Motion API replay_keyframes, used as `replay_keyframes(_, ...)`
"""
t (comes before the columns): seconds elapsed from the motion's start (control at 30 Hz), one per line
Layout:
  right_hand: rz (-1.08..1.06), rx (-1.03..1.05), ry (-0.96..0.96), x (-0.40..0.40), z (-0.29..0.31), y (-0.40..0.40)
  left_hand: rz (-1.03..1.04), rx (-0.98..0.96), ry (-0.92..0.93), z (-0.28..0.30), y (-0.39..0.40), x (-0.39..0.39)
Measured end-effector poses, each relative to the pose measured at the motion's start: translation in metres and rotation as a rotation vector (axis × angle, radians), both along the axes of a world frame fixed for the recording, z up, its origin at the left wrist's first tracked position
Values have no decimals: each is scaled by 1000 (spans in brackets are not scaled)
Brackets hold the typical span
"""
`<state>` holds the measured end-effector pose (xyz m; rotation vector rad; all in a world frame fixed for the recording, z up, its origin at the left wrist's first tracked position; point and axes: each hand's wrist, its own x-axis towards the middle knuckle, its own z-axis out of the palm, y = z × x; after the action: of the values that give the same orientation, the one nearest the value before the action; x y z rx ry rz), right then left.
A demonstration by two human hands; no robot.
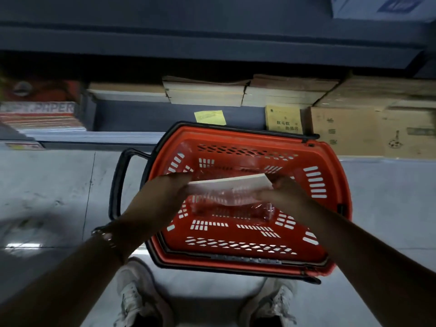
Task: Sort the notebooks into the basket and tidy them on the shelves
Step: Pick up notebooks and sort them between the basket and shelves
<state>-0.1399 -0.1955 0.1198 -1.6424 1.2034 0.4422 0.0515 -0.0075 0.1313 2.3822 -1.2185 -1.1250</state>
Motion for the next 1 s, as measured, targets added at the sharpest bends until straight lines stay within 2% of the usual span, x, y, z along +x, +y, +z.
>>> replay_keyframes(0.07,-5,11,2,-1,25,5,285,-71,222,38,11,-3)
replay_keyframes(0.13,-71,63,-65,-6,54,9,495,-190,338,75,17,-7)
replay_keyframes(0.3,-249,155,-225,-21,149,19,800,-336,551,165,17,-18)
replay_keyframes(0.47,-345,184,-377,-36,258,31,725,-365,681,263,12,-34)
replay_keyframes(0.63,-513,191,-558,-43,367,38,512,-240,840,346,26,-62)
replay_keyframes(0.7,-518,150,-595,-48,410,38,459,-200,870,377,32,-77)
replay_keyframes(0.87,-430,75,-609,-66,503,34,459,-205,835,449,37,-111)
replay_keyframes(1.0,-443,72,-597,-81,537,34,502,-246,857,489,35,-122)
